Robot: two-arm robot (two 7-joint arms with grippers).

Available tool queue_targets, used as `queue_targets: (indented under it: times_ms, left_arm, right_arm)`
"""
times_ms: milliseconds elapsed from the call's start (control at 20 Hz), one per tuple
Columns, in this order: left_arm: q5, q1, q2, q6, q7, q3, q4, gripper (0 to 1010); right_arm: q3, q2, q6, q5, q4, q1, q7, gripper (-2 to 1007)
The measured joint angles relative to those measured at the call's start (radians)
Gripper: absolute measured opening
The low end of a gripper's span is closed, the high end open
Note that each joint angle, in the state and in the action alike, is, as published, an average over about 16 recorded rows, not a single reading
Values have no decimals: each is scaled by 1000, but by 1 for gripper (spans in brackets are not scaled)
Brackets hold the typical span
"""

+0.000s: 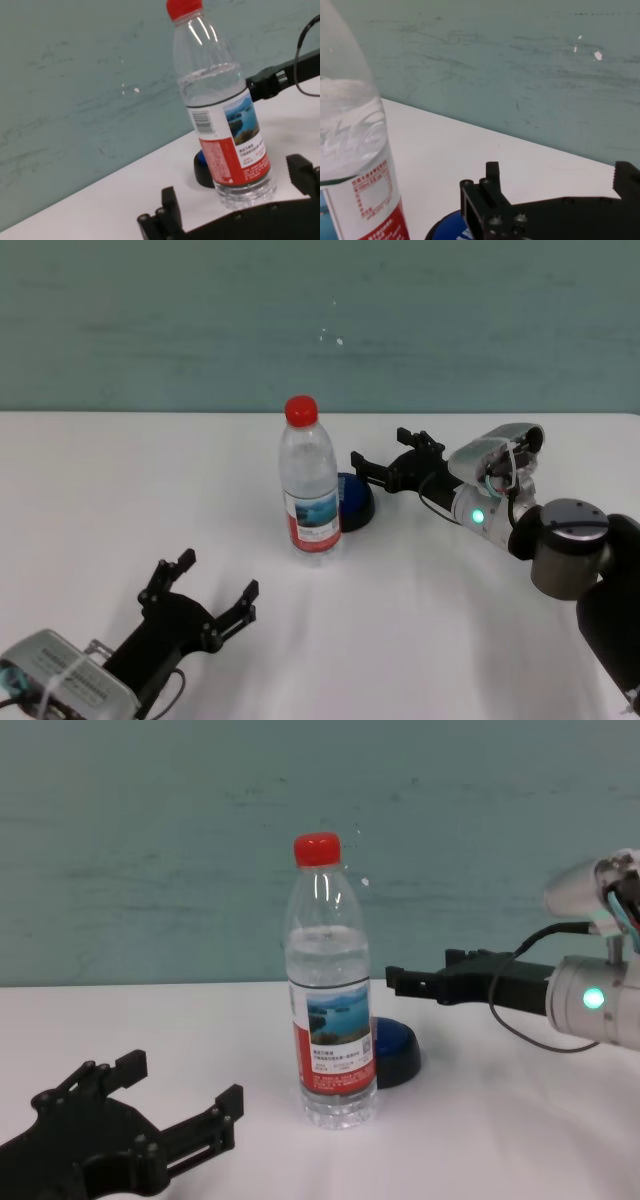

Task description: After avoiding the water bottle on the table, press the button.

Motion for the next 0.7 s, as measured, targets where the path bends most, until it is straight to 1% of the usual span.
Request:
queue_targets:
  times_ms: [100,200,300,400,550,700]
  left_arm:
    - [0,0,0,0,0,0,0,1000]
    - [0,0,0,0,0,0,0,1000]
    - [0,0,0,0,0,0,0,1000]
    - [0,0,0,0,0,0,0,1000]
    - [0,0,0,0,0,0,0,1000]
    - [0,0,0,0,0,0,0,1000]
  right_arm:
    - [5,7,6,2,-25,-11,-3,1003]
    - [13,19,17,8,-65,-27,-7,1003]
    - [20,34,32,16,-114,-48,-11,1003]
    - [28,53,49,25,-173,-72,-16,1003]
    - [36,78,67,40,-242,-106,-20,1003]
    - [47,109,86,60,-325,-149,-25,1003]
